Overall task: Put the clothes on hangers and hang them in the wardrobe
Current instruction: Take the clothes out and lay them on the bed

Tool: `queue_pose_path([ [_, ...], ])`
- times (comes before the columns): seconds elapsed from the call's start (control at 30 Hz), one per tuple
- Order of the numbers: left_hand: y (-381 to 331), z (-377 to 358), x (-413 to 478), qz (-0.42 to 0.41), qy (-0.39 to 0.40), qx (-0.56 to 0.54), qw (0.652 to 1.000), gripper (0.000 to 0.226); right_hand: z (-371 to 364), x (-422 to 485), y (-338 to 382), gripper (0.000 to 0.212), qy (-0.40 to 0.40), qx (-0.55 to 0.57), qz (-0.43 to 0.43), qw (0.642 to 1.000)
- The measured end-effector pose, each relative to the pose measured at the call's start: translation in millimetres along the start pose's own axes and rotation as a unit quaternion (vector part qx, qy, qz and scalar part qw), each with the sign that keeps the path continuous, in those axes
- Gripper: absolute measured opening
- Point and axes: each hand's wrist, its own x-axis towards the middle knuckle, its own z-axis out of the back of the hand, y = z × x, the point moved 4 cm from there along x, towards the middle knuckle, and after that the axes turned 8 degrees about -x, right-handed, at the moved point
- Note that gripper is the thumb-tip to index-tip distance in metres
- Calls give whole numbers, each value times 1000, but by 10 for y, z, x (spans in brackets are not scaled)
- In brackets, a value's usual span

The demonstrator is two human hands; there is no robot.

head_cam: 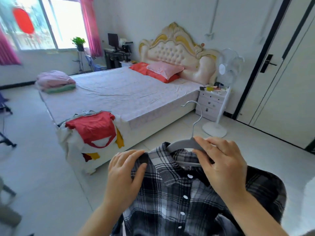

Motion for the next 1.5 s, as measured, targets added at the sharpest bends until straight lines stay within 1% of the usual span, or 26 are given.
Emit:
queue_pose_path([
  [0.27,1001,314,510,52,-38,82,995,38,-1399,410,504,31,24,121,14,992],
  [0.37,1388,345,736,86,-50,111,989,34,-2005,576,645,31,31,168,14,985],
  [0.53,2015,310,1242,125,-63,160,977,32,-3058,899,834,30,54,232,17,971],
  [0.73,2661,310,1900,171,-85,186,964,39,-4175,1395,1019,27,82,300,16,950],
  [0.87,3123,323,2227,210,-96,196,953,39,-4842,1643,1219,26,105,320,12,942],
  [1.07,4005,336,2795,225,-113,206,946,35,-5891,1943,1568,28,147,346,16,927],
  [1.2,4769,397,3185,236,-99,198,946,39,-6667,2111,1914,32,173,345,-1,922],
  [1.5,6321,771,4153,265,-75,211,938,39,-8298,2673,2793,34,250,366,-8,896],
])
